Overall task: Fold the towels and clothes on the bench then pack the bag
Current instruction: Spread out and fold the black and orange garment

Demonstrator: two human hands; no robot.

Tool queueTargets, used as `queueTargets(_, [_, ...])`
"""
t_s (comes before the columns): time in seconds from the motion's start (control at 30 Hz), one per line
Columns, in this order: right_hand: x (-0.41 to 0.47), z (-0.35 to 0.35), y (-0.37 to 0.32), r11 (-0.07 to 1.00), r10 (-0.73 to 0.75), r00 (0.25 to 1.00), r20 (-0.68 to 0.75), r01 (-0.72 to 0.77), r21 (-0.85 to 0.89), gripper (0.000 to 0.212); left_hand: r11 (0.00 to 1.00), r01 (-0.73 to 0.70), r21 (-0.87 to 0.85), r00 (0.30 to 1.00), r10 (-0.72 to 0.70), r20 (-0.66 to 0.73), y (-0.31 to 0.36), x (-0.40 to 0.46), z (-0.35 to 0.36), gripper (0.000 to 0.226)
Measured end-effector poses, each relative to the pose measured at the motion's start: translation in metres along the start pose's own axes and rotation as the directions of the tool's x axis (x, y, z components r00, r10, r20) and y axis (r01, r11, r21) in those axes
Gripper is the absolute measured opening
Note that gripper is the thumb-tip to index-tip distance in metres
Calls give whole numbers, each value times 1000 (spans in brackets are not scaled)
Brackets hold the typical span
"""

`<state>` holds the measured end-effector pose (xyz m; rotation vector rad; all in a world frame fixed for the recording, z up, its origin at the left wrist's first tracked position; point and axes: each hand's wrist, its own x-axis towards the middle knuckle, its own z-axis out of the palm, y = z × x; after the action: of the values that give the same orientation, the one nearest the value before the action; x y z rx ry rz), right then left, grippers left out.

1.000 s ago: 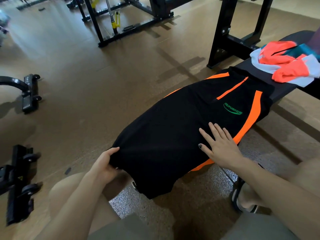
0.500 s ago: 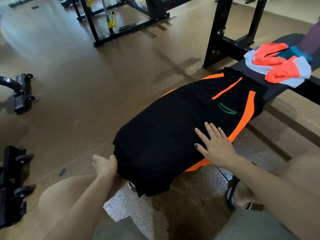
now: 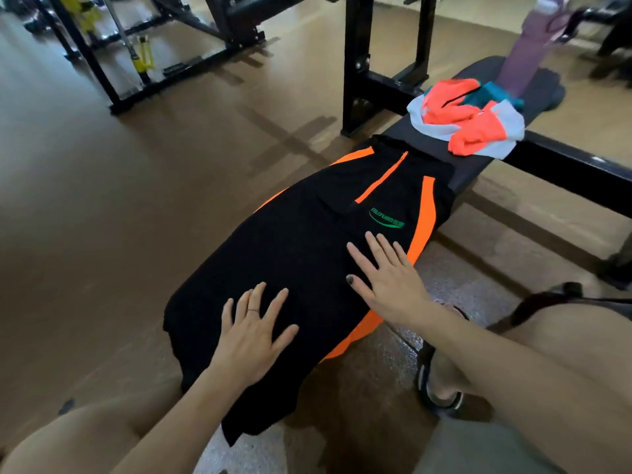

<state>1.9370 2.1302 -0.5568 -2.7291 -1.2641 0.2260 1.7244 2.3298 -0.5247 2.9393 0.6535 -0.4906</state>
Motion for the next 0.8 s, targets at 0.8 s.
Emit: queueTargets(0.8, [103,-47,214,272,565,734,376,-596,756,66,903,-421,85,898,428,-103,232,239,-44,81])
